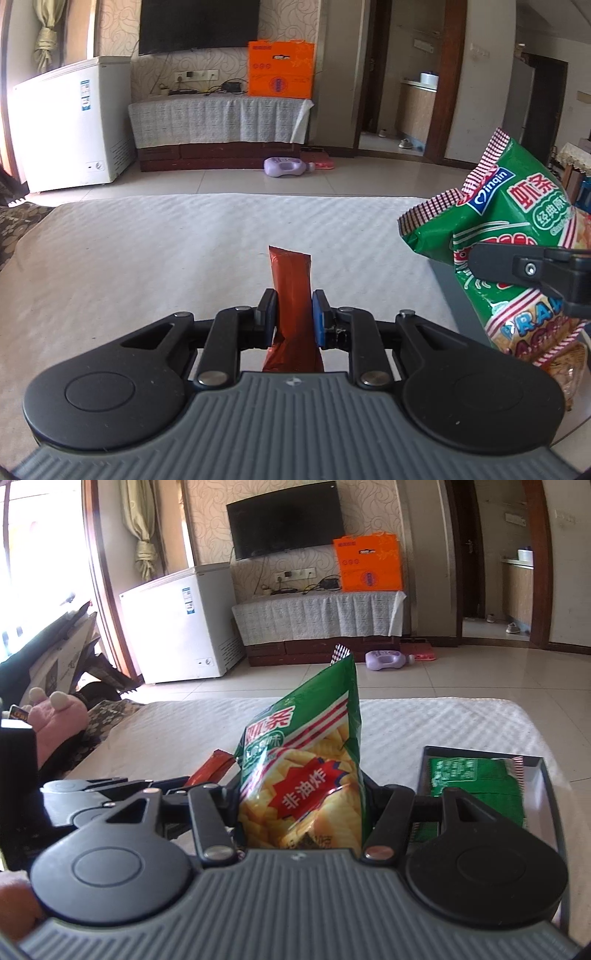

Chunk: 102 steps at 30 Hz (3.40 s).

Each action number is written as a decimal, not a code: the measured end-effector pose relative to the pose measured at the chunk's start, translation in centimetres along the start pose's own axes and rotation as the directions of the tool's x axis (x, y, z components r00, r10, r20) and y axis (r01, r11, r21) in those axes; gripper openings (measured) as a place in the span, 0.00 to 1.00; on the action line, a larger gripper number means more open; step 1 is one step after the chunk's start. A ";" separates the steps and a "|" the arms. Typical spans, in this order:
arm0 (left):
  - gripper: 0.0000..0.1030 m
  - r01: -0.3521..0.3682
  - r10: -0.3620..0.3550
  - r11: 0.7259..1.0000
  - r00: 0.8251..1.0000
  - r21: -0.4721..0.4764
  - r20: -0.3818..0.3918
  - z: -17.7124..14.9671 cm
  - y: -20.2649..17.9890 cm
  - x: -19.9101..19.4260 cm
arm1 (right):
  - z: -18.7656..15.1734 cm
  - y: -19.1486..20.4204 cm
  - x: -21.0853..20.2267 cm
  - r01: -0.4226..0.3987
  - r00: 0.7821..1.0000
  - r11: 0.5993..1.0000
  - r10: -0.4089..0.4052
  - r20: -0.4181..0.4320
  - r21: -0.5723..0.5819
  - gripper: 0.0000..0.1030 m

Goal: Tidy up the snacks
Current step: 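Carry the red bar with the left tool while the right tool carries the cracker bag to the box, then lower the red bar into the box and open the left tool while the right tool releases the cracker bag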

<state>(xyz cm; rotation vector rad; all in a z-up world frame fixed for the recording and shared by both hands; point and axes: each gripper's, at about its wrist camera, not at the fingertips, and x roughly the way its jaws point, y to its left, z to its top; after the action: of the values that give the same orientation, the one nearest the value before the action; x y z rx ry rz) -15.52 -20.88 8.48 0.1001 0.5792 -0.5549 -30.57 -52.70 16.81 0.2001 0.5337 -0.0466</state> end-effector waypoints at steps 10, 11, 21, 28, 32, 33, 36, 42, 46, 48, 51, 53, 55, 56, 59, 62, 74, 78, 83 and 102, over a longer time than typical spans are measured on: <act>0.23 0.104 -0.104 0.994 0.995 0.044 -0.011 -0.2 -7.1 0.9 | -0.5 -5.2 -2.5 0.138 0.990 0.990 -0.138 0.021 0.030 0.59; 0.23 0.117 -0.116 0.992 0.993 0.049 -0.013 -0.3 -8.0 0.9 | -0.7 -5.7 -2.7 0.155 0.988 0.987 -0.156 0.019 0.030 0.59; 0.23 0.233 -0.229 0.967 0.972 0.102 -0.047 -2.4 -16.3 1.7 | -2.3 -10.6 -2.8 0.281 0.959 0.958 -0.280 -0.035 0.058 0.59; 0.23 0.294 -0.287 0.949 0.955 0.114 -0.076 -3.6 -18.9 3.1 | -2.6 -11.1 -2.0 0.284 0.958 0.958 -0.281 -0.056 0.051 0.59; 0.23 0.312 -0.302 0.939 0.949 0.144 -0.090 -4.5 -19.8 3.5 | -2.6 -10.7 -1.5 0.271 0.961 0.962 -0.269 -0.067 0.029 0.59; 0.23 0.309 -0.298 0.939 0.950 0.152 -0.092 -4.6 -19.7 3.6 | -2.7 -10.6 -1.4 0.271 0.961 0.962 -0.269 -0.071 0.022 0.59; 0.24 0.298 -0.287 0.942 0.953 0.152 -0.093 -4.9 -19.6 3.9 | -2.7 -10.6 -1.1 0.266 0.962 0.964 -0.264 -0.076 0.022 0.59; 0.49 0.271 -0.259 0.951 0.962 0.149 -0.090 -5.4 -18.8 3.7 | -2.7 -10.8 -0.5 0.274 0.959 0.961 -0.272 -0.079 0.020 0.59; 0.74 0.234 -0.224 0.956 0.972 0.178 -0.072 -5.3 -18.2 2.6 | -2.5 -11.1 -0.7 0.298 0.954 0.953 -0.296 -0.052 0.052 0.59; 0.81 0.217 -0.211 0.959 0.976 0.180 -0.056 -5.4 -17.7 2.4 | -2.4 -11.2 -0.9 0.301 0.953 0.951 -0.299 -0.039 0.069 0.59; 0.81 0.215 -0.207 0.962 0.976 0.168 -0.064 -5.2 -16.7 2.4 | -2.7 -11.5 -0.4 0.272 0.962 0.957 -0.268 -0.052 0.099 0.59; 0.82 0.204 -0.194 0.964 0.978 0.169 -0.071 -5.1 -16.4 2.4 | -3.1 -11.6 0.3 0.245 0.968 0.963 -0.237 -0.077 0.112 0.59; 0.84 0.218 -0.208 0.962 0.975 0.164 -0.078 -5.2 -16.0 2.4 | -3.7 -11.4 1.4 0.233 0.967 0.968 -0.220 -0.130 0.098 0.60; 0.87 0.220 -0.210 0.961 0.975 0.168 -0.078 -5.3 -16.0 2.3 | -4.0 -11.2 1.8 0.238 0.962 0.968 -0.224 -0.153 0.079 0.60; 0.92 0.222 -0.211 0.957 0.975 0.188 -0.075 -5.4 -15.9 2.2 | -4.1 -10.5 2.2 0.252 0.953 0.968 -0.245 -0.179 0.017 0.62; 0.96 0.233 -0.222 0.956 0.972 0.178 -0.078 -5.4 -15.3 2.2 | -3.9 -10.0 1.7 0.271 0.945 0.962 -0.271 -0.181 -0.025 0.63; 1.00 0.237 -0.234 0.962 0.971 0.134 -0.040 -4.5 -13.6 1.2 | -2.5 -11.2 -3.2 0.362 0.931 0.931 -0.360 -0.055 0.037 0.72; 1.00 0.231 -0.229 0.963 0.973 0.138 -0.029 -4.3 -13.5 1.0 | -2.7 -12.9 -3.9 0.400 0.916 0.910 -0.394 -0.076 0.108 0.72; 1.00 0.218 -0.216 0.965 0.976 0.147 -0.031 -4.5 -14.2 1.0 | -4.5 -14.7 -1.8 0.297 0.949 0.918 -0.254 -0.184 0.263 0.73; 1.00 0.236 -0.227 0.965 0.970 0.113 -0.089 -4.7 -16.2 2.9 | -6.1 -11.6 -0.8 0.341 0.931 0.939 -0.330 -0.157 0.050 0.75</act>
<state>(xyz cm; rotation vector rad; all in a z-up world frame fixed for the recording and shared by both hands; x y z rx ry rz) -24.31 -34.90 4.02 0.1720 0.6345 -0.8174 -35.39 -62.80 9.99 0.1863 0.7096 -0.3901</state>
